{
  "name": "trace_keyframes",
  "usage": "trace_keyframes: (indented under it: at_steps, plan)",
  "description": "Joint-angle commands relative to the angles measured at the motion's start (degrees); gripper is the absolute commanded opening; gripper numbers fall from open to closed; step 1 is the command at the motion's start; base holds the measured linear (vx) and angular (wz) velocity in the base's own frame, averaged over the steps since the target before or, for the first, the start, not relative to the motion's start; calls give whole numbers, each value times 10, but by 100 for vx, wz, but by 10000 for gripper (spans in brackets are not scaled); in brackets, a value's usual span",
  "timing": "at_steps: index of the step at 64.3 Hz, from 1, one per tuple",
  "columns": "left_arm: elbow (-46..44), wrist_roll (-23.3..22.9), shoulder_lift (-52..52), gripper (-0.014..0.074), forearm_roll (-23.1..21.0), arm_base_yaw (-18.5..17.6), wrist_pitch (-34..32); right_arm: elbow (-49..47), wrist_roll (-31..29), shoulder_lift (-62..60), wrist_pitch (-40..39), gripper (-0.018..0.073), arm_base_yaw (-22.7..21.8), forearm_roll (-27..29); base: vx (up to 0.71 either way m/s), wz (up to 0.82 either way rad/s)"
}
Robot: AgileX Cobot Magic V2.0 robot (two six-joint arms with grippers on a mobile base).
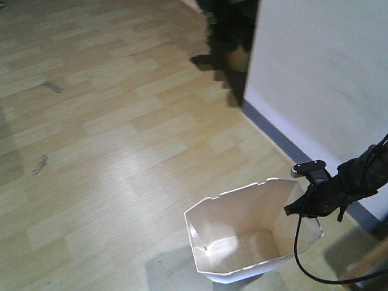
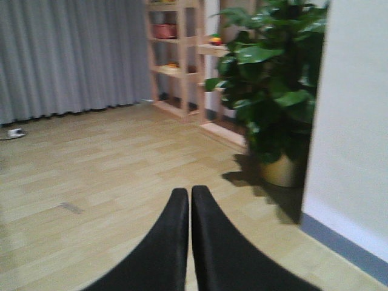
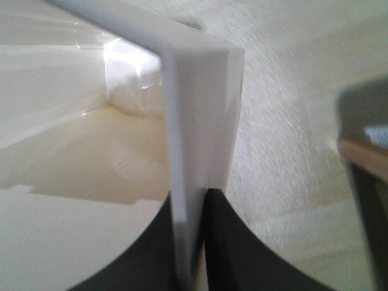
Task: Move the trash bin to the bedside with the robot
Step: 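Turn the base toward the bed carrying the bin in the right gripper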
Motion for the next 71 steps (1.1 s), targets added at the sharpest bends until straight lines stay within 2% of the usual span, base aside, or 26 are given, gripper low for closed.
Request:
trace_keyframes:
  at_steps: [1, 41, 71]
  plan:
    - [12, -2, -5, -6, -6, -3, -38, -8, 2, -44, 75, -3, -1, 11, 12, 75]
    - [12, -2, -5, -6, -6, -3, -38, -8, 2, -44, 75, -3, -1, 11, 14, 67]
    - [12, -2, -5, -6, -6, -3, -38, -8, 2, -44, 75, -3, -1, 11, 22, 14]
